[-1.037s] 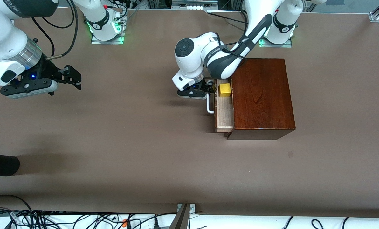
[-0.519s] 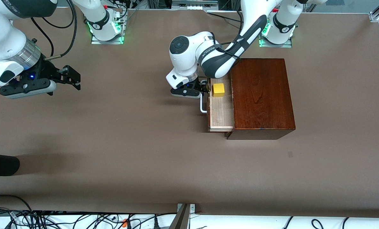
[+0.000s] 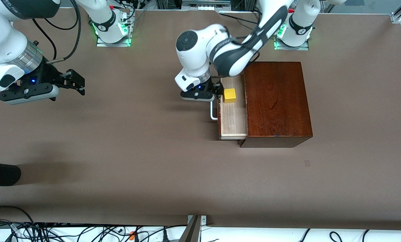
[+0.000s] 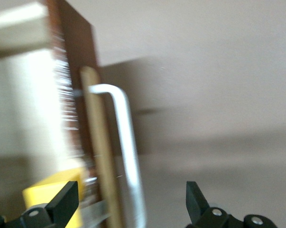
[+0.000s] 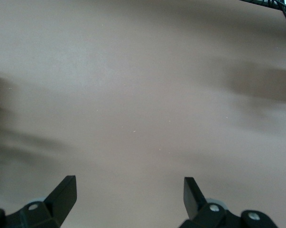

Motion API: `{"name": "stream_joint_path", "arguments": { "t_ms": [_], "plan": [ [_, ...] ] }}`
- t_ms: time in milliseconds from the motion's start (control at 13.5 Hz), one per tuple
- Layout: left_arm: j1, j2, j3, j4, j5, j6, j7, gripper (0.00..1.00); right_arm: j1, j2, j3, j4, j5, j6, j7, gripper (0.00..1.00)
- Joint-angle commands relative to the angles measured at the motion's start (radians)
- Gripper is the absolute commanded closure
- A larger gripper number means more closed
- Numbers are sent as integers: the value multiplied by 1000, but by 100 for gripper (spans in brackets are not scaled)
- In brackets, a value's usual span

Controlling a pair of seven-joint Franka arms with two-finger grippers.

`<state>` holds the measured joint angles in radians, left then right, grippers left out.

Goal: Open drawer, take yellow block, close drawer

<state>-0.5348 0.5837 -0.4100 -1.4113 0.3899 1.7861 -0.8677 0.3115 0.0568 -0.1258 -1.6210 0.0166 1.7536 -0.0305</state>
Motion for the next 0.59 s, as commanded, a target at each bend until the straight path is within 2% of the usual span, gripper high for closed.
{"name": "stream_joint_path", "arguments": {
  "t_ms": [0,222,519],
  "plan": [
    [76,-68,-6,115,-81,-172,155,0,-5,-3,2,4,14,-11,9,0],
    [224,-128,-9,189,-172,-270,210,0,-5,-3,2,4,14,-9,9,0],
    [428,-219,-7,189,-232,-344,365,0,1,15,5,10,13,-8,8,0]
  ]
}}
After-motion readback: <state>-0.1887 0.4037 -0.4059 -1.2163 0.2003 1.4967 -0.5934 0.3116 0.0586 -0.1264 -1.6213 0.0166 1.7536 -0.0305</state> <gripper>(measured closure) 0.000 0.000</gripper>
